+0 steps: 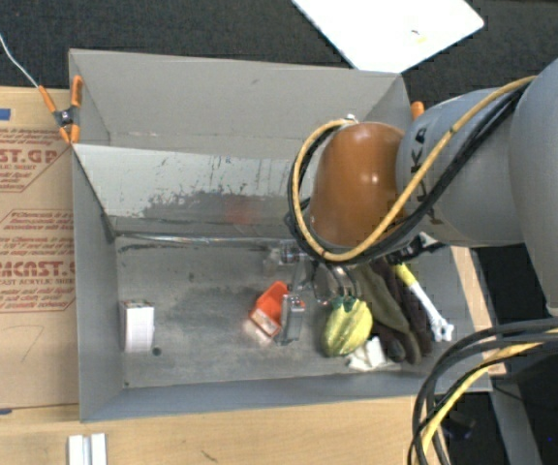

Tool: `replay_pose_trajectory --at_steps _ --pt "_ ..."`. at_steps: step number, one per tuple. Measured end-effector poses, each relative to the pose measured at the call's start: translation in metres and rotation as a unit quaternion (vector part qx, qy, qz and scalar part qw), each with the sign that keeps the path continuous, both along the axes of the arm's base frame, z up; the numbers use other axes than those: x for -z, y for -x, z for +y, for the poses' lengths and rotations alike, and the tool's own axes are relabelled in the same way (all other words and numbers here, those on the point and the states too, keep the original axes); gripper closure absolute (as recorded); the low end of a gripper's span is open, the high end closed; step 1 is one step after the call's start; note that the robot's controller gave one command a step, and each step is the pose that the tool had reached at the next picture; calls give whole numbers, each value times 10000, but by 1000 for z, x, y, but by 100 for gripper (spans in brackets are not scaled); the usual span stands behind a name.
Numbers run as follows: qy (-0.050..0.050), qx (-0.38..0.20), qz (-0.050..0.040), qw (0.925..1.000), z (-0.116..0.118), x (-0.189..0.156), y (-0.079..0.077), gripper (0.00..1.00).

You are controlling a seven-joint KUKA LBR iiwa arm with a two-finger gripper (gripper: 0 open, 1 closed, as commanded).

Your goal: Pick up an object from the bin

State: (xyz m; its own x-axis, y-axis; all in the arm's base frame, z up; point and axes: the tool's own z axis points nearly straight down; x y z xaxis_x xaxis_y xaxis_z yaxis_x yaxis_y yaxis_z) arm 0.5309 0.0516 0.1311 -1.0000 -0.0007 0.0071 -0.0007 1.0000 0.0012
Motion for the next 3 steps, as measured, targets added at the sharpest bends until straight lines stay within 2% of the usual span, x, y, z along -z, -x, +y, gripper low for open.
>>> replay_pose_trajectory --at_steps 1,2,3 --pt "-2 2 -38 10000 0 -4 -2 0" --pt "-3 815 -24 9967 -16 46 5 0" --pt "-3 670 -51 9977 -13 61 2 100"
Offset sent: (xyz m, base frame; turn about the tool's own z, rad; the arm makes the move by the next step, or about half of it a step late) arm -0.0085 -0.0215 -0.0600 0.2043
